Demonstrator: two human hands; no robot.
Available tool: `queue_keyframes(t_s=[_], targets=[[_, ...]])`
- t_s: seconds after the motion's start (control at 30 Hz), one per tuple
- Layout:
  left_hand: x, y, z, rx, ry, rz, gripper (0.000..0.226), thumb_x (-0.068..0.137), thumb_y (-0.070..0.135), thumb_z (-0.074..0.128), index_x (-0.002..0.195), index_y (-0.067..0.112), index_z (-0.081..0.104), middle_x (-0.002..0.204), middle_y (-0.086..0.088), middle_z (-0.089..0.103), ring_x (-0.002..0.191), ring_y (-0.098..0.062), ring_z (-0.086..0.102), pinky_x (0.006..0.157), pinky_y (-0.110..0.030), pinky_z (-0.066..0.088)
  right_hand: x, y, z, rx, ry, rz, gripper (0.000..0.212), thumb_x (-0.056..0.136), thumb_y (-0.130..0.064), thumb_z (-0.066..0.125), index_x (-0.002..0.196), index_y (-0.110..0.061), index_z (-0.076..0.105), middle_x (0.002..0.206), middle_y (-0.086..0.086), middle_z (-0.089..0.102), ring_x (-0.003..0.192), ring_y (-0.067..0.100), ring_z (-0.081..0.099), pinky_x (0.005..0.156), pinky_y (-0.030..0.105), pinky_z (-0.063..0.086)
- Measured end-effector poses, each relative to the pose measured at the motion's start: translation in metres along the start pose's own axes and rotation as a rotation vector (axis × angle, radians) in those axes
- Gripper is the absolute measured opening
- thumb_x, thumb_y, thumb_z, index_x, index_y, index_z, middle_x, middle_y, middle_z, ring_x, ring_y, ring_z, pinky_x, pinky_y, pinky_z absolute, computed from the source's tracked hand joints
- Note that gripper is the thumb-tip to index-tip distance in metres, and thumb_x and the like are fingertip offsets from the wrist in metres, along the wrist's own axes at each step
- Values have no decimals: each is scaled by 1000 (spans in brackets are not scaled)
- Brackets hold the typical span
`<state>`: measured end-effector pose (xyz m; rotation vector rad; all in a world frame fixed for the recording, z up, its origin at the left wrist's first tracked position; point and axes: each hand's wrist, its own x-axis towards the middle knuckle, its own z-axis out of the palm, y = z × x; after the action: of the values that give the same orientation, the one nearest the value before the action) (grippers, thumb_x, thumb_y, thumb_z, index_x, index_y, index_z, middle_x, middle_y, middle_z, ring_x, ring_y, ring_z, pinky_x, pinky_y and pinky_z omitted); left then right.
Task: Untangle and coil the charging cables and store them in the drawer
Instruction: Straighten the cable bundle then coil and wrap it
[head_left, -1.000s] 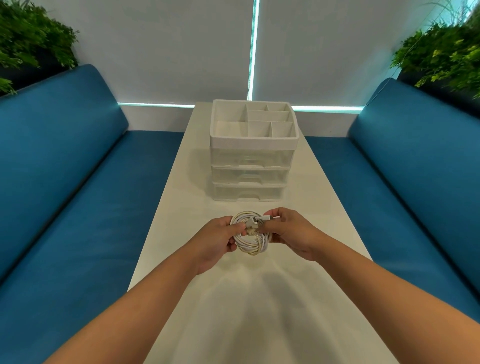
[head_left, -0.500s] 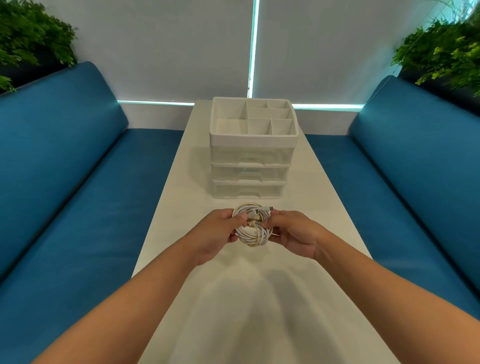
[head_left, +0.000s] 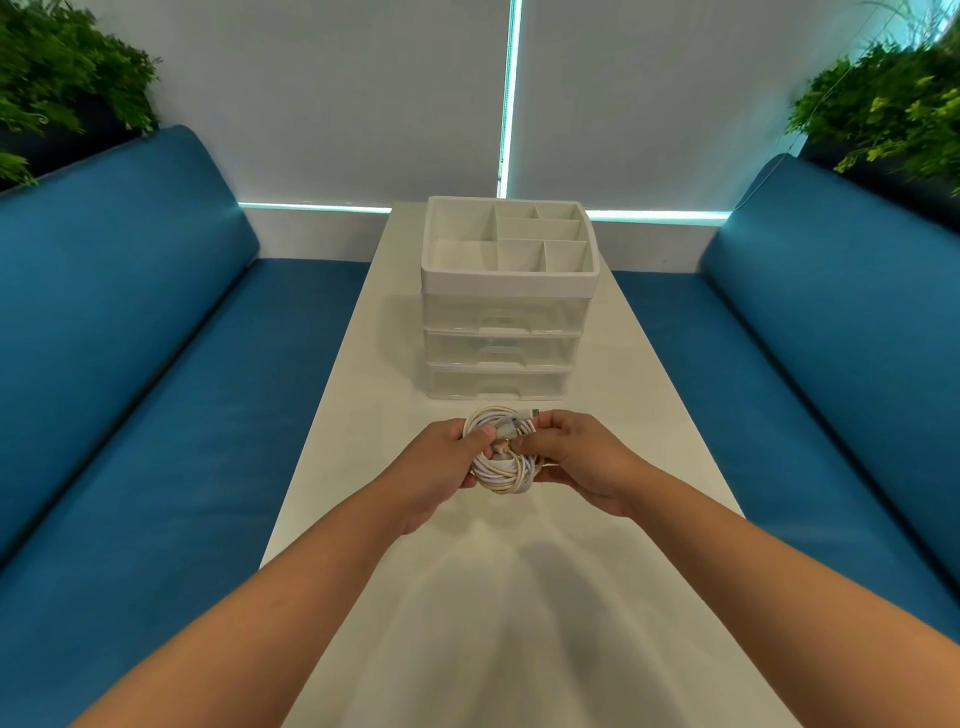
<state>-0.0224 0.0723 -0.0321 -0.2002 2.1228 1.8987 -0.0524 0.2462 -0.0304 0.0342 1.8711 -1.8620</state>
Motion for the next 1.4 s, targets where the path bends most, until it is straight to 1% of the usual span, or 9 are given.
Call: queue_keyframes(t_s=[0.2, 0.33, 0.47, 0.6, 0.73, 0.9, 1.0, 1.27, 1.4], targets=[[-3, -1, -7, -167, -92, -37, 23, 100, 21, 52, 83, 7, 60, 66, 4, 57, 56, -7, 42, 61, -22, 41, -6, -4, 0, 1, -87, -55, 21, 89, 2, 57, 106, -3, 67, 99, 14, 71, 85, 19, 68, 74, 26, 57], [-2, 1, -11, -241, -132, -43, 18, 100, 21, 53, 99, 5, 63, 71, 2, 52, 57, -7, 36, 60, -22, 38, -5, 0, 2, 118, -116, -40, 26, 91, 2, 53, 113, -2, 65, 102, 16, 69, 89, 21, 66, 82, 34, 56], [-2, 2, -7, -160, -96, -11, 23, 101, 21, 49, 113, 7, 64, 63, 10, 59, 49, -1, 43, 60, -23, 37, -3, -1, 7, 52, -36, -66, 26, 88, 2, 57, 113, -1, 64, 97, 14, 70, 81, 19, 67, 68, 31, 58], [0, 1, -4, -130, -30, -4, 22, 101, 22, 50, 113, 11, 66, 72, 7, 65, 53, -1, 52, 61, -22, 40, 1, 0, 16, 5, 116, -131, 32, 85, 3, 61, 116, -4, 55, 101, 17, 66, 72, 18, 67, 55, 28, 54], [2, 3, -3, -99, 0, -33, 19, 100, 23, 52, 107, 14, 67, 83, 0, 67, 65, -10, 55, 58, -21, 42, 2, 3, 22, -26, 149, -143, 26, 90, -5, 58, 111, -13, 47, 112, 22, 62, 71, 20, 67, 53, 31, 56], [3, 2, -2, -136, 50, -27, 18, 98, 22, 56, 104, 12, 70, 85, -4, 66, 65, -13, 51, 57, -22, 39, 2, 2, 22, -34, 103, -159, 23, 94, -9, 55, 117, -6, 51, 105, 18, 68, 75, 20, 69, 60, 34, 58], [4, 1, -3, -225, 51, 5, 18, 97, 21, 57, 103, 12, 71, 81, -3, 65, 63, -11, 49, 57, -23, 36, -1, -3, 20, -6, 60, -163, 24, 93, -7, 54, 117, -5, 54, 94, 10, 71, 75, 17, 70, 63, 29, 57], [0, -1, -4, -206, 37, 28, 24, 98, 25, 53, 110, 12, 69, 83, -3, 63, 65, -11, 48, 60, -25, 32, -3, -13, 12, 44, -61, -108, 28, 89, -1, 59, 116, -5, 55, 95, 13, 68, 78, 20, 67, 62, 28, 55], [-2, -1, -8, -188, 9, 30, 24, 99, 23, 53, 81, 13, 66, 65, 6, 58, 56, -8, 39, 59, -25, 29, -3, -10, 7, 122, -113, -74, 21, 90, 0, 58, 108, -12, 60, 94, 10, 71, 82, 19, 68, 67, 28, 57]])
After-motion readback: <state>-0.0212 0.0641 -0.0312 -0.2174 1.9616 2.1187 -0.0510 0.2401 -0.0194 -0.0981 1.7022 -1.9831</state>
